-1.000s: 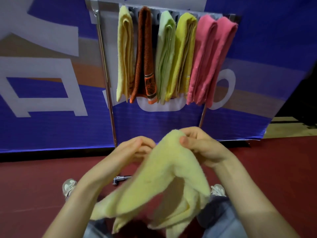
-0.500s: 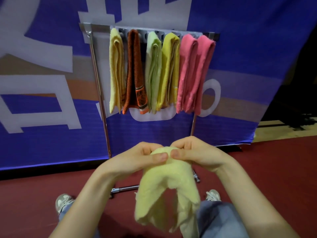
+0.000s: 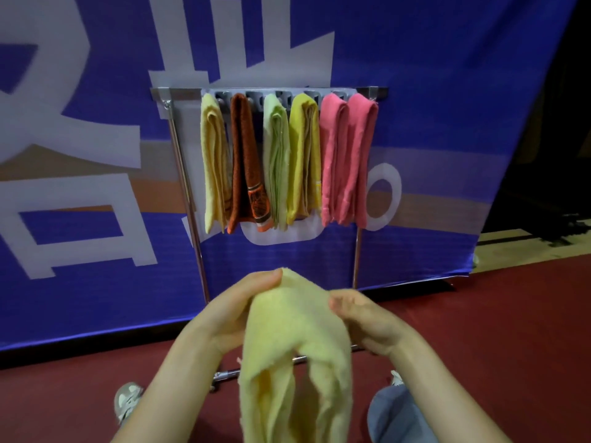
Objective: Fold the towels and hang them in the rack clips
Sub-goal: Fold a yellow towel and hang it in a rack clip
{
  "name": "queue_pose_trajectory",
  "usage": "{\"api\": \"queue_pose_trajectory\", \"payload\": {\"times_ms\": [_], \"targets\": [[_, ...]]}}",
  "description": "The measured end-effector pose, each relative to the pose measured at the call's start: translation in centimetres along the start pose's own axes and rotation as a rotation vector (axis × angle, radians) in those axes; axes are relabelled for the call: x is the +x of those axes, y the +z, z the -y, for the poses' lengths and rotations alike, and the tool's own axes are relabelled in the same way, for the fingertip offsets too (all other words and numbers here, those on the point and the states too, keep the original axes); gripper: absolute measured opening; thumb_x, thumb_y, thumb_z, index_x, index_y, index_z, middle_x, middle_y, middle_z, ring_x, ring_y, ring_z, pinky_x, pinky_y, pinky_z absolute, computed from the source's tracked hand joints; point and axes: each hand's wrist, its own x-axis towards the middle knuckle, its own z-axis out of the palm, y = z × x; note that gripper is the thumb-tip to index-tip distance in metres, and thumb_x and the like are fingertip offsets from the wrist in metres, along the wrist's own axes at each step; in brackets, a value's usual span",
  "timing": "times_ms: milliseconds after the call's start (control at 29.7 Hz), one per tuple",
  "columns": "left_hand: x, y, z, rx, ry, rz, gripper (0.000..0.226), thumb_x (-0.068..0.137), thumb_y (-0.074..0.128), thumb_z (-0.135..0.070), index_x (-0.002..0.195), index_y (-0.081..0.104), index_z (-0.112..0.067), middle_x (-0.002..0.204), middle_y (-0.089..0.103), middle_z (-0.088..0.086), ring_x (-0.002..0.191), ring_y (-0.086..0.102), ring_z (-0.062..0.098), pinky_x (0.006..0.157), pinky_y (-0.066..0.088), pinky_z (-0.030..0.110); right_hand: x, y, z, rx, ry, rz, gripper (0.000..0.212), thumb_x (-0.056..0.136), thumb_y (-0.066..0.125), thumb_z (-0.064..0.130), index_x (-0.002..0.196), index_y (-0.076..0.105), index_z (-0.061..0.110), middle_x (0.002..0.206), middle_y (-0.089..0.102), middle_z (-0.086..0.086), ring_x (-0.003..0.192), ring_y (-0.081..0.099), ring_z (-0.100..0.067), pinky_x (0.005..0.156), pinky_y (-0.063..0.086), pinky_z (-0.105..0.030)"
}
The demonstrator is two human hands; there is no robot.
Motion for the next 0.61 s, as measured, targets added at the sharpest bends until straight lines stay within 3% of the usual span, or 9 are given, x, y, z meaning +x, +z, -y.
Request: {"api": "queue_pose_trajectory", "payload": {"times_ms": [67,135,236,404,471,606], "targets": [[-0.4,0.5,-0.5,0.000,-0.010,-0.003,0.051,0.014,0.089,-0.043,0.055,0.075,-0.017,0.055,0.070,-0.001,0.053,0.067,0.009,0.048,0.051,0.016,0.1,-0.1,0.7,0.082,-0.075,-0.041,0.056,0.046,0.077,0.063,0.083,0.075,0.022,0.074,0.073,0.007,0.068,0.066,-0.003,0.061,0.051,-0.015],[-1.1,1.2,-0.8,0.086,-0.001,0.033,0.044,0.027,0.085,-0.050,0.062,0.076,-0.025,0.063,0.073,-0.005,0.060,0.068,0.005,0.052,0.051,0.015,-0.1,0.3,1.8,0.118,-0.140,-0.046,0.054,0.049,0.077,0.060,0.086,0.075,0.020,0.080,0.075,0.004,0.076,0.069,-0.006,0.066,0.053,-0.017],[-1.2,1.4,-0.8,0.243,0.017,0.112,0.054,0.036,0.076,-0.067,0.075,0.075,-0.031,0.071,0.072,-0.010,0.068,0.067,0.002,0.060,0.050,0.013,-0.4,0.8,2.8,0.118,-0.186,-0.058,0.052,0.051,0.076,0.060,0.082,0.075,0.018,0.077,0.074,0.003,0.074,0.068,-0.006,0.065,0.053,-0.017],[-1.3,1.8,-1.2,0.275,0.013,0.166,0.055,0.045,0.074,-0.066,0.080,0.075,-0.024,0.077,0.073,-0.009,0.075,0.068,0.002,0.066,0.050,0.014,-0.8,1.5,4.1,0.076,-0.201,-0.033,0.050,0.052,0.076,0.059,0.079,0.075,0.018,0.074,0.074,0.003,0.071,0.068,-0.005,0.062,0.052,-0.016],[-0.9,1.6,-1.1,0.246,0.015,0.153,0.061,0.043,0.076,-0.065,0.087,0.075,-0.023,0.085,0.075,-0.006,0.082,0.069,0.006,0.067,0.051,0.015,-0.8,1.5,4.3,0.056,-0.182,-0.048,0.051,0.053,0.076,0.059,0.082,0.074,0.017,0.076,0.074,0.002,0.073,0.068,-0.006,0.063,0.053,-0.017],[0.0,1.1,-0.9,0.135,0.023,0.107,0.063,0.027,0.081,-0.064,0.078,0.076,-0.027,0.077,0.075,-0.005,0.074,0.069,0.004,0.063,0.053,0.016,0.2,0.7,4.5,0.049,-0.146,-0.117,0.053,0.052,0.076,0.058,0.084,0.074,0.017,0.079,0.074,0.001,0.076,0.069,-0.008,0.066,0.054,-0.018]]}}
